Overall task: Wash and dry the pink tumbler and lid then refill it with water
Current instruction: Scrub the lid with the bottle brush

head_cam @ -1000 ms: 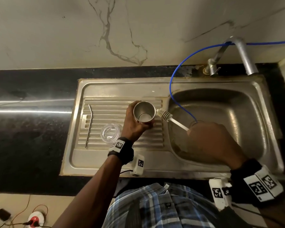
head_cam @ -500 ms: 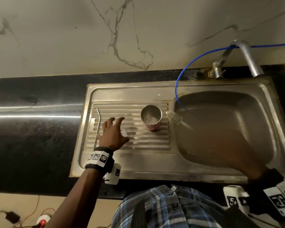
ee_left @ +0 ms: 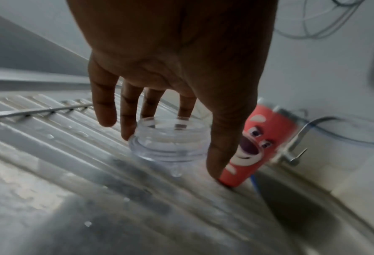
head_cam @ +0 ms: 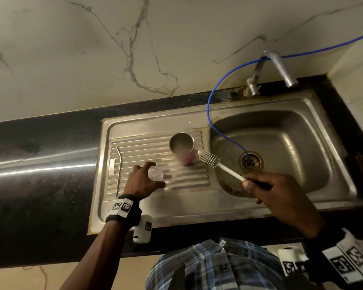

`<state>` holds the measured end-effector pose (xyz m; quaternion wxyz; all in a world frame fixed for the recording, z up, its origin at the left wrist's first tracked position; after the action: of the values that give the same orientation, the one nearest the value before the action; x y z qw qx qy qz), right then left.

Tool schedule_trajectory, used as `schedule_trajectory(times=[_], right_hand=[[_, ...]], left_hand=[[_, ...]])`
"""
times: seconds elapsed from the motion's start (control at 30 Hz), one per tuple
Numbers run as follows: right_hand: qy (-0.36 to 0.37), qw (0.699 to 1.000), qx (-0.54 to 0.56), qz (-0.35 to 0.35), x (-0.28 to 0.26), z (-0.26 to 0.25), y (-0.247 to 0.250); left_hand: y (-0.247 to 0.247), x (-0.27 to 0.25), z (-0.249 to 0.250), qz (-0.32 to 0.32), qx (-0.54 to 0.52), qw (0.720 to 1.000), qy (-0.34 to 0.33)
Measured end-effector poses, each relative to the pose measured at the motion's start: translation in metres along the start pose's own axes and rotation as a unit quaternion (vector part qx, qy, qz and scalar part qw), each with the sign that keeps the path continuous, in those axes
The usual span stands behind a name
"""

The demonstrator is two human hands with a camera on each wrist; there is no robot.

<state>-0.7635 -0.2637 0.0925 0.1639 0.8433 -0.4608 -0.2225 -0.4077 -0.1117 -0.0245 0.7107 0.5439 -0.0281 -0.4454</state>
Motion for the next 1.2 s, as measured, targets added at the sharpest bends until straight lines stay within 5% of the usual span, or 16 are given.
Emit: schedule_trajectory(times=[0.13, 0.3, 0.5, 0.9, 1.03, 1.2], right_hand=[[-0.01, 0.999, 0.04, 0.018, -0.018, 0.0, 0.006], [-0.001, 0.998, 0.043, 0.045, -0.028, -0.005, 0.018], [0.049, 0.995, 0.026, 0.087, -0.032, -0.014, 0.029], [0.108, 0.983, 0.03, 0.145, -0.064, -0.012, 0.067], [0.179, 0.968, -0.134, 0.11, -0.068, -0.021, 0.069], [0.212, 0.916, -0.326, 0.101, -0.058, -0.038, 0.084]], left_hand=[[-0.001, -0.042, 0.036, -0.038, -0.197, 0.98, -0.009], [-0.006, -0.09, 0.109, -0.156, -0.417, 0.895, -0.021], [-0.013, -0.1, 0.169, -0.179, -0.566, 0.804, 0.024], [-0.022, -0.102, 0.221, -0.157, -0.641, 0.749, 0.058], [-0.028, -0.103, 0.232, -0.157, -0.623, 0.765, 0.035], [-0.032, -0.11, 0.252, -0.183, -0.571, 0.8, -0.007]])
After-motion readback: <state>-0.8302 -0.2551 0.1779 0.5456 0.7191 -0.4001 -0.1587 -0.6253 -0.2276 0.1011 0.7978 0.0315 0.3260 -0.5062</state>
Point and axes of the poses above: each hand's wrist, its own x-axis towards the middle knuckle, its own y-axis out of the back of the hand, z = x × y, the point moved 7 cm from there along x, towards the middle knuckle, and after that the axes turned 4 degrees about z, right-handed, at the moved point
